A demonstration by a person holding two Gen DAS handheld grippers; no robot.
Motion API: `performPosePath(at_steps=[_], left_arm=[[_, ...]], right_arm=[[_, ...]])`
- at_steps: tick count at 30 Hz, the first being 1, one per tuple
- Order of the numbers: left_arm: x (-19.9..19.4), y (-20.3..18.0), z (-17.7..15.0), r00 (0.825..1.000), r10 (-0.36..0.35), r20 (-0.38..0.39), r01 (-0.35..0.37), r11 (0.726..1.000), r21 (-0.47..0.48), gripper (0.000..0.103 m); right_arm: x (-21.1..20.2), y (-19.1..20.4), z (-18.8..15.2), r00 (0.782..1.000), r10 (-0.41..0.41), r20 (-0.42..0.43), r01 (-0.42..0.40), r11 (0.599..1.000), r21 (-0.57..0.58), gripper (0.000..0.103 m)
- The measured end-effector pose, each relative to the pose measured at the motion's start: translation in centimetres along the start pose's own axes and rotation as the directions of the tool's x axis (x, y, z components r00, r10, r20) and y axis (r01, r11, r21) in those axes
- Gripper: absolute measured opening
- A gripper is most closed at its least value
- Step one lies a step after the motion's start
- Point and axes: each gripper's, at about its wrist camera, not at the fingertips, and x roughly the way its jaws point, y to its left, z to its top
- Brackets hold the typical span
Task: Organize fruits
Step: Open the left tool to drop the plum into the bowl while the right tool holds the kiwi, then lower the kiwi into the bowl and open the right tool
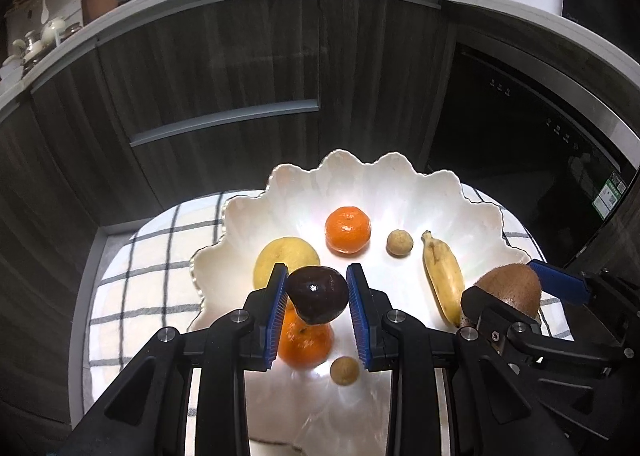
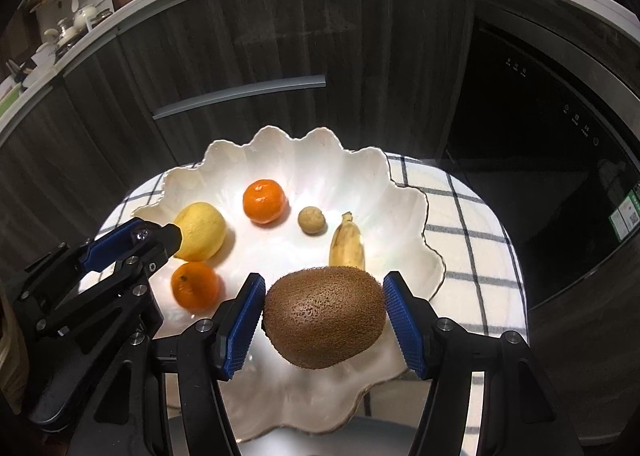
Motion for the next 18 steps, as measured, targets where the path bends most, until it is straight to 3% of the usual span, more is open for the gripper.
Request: performPosePath(at_steps=[9,18], left_arm=[[2.2,-0.3,0.0,0.999,0.002,-0.033,-0.001,1.0,0.003,0.031],[2.0,0.0,-0.2,0.999,0.036,-0.021,-0.036,0.999,0.007,0.058]], right_arm=[[1.8,-0.7,0.2,1.0,-0.013,-0.023,0.014,1.0,0.009,0.062],[1.0,-0.6,0.7,0.997,-0.072,0.017,0.073,0.997,-0.015,0.063]])
